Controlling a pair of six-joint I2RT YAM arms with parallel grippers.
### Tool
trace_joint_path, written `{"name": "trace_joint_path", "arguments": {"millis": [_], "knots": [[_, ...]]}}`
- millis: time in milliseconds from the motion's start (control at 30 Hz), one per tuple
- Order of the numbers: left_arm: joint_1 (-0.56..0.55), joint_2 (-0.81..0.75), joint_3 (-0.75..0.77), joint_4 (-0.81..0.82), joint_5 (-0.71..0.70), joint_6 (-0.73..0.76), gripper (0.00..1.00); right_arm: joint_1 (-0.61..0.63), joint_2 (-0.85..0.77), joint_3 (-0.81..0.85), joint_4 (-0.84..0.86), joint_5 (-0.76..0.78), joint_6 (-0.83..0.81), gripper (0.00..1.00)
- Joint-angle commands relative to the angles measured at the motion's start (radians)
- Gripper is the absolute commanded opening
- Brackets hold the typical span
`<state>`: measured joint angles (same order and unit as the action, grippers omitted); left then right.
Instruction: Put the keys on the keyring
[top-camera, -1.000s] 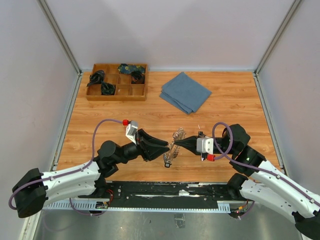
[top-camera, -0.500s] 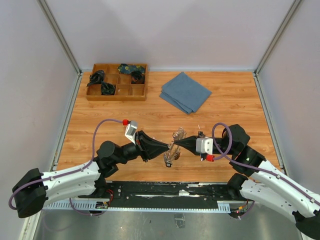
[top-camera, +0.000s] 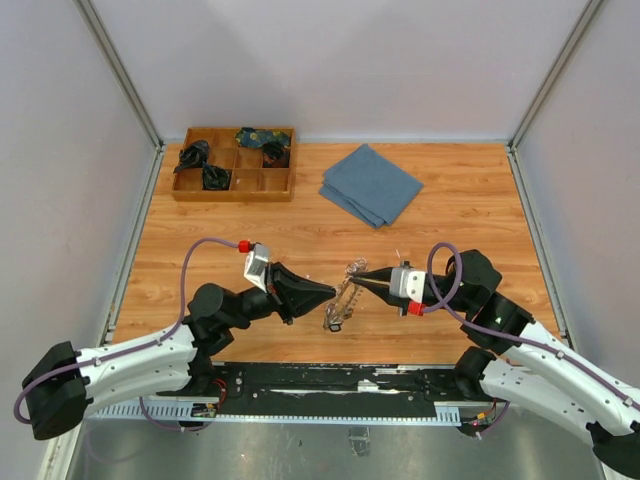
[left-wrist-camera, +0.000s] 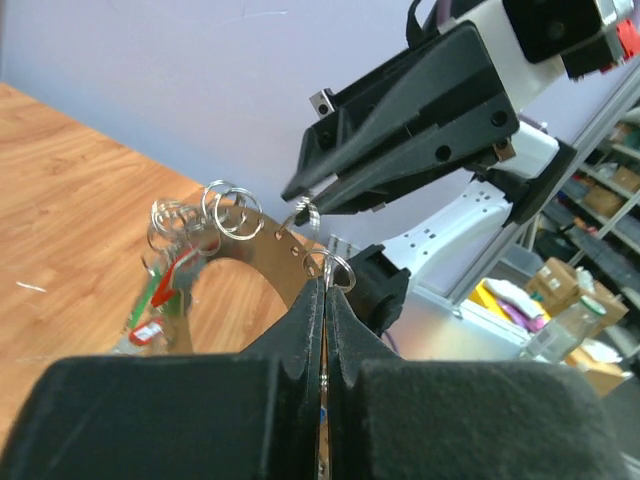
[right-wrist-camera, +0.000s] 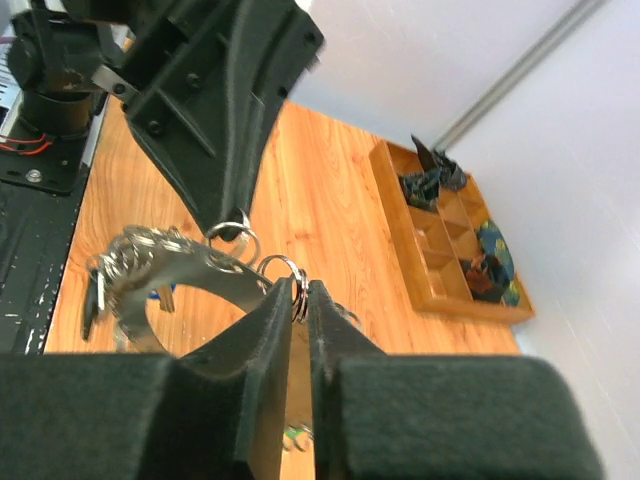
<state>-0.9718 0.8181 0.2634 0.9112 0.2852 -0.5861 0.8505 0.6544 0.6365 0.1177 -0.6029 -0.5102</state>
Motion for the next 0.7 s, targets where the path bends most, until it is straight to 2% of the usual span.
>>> {"name": "trace_joint_path", "arguments": {"millis": [0,133,233,333,500,667], "knots": [[0.004,-0.072,0.041,-0.066,-0.001,0.19,0.01,0.006,-0.024,0.074,-0.063,0.131,0.071,0.16],[0.005,-0.112,0.09,-0.219,-0.041,0.347,0.01,0.005,-0.047,0.096,-0.164,0.153,0.096,0.28],[0.004,-0.119,0.138,-0.335,-0.068,0.456,0.0,0.005,-0.064,0.101,-0.198,0.173,0.116,0.33],[0.004,-0.113,0.191,-0.435,-0.073,0.553,0.01,0.005,-0.066,0.105,-0.204,0.16,0.139,0.34],[0.004,-0.096,0.257,-0.539,-0.047,0.664,0.0,0.006,-0.014,0.127,-0.207,0.046,0.158,0.35],[0.005,-0.056,0.341,-0.678,-0.008,0.787,0.0,0.006,0.105,0.233,-0.338,0.017,0.121,0.38]]}}
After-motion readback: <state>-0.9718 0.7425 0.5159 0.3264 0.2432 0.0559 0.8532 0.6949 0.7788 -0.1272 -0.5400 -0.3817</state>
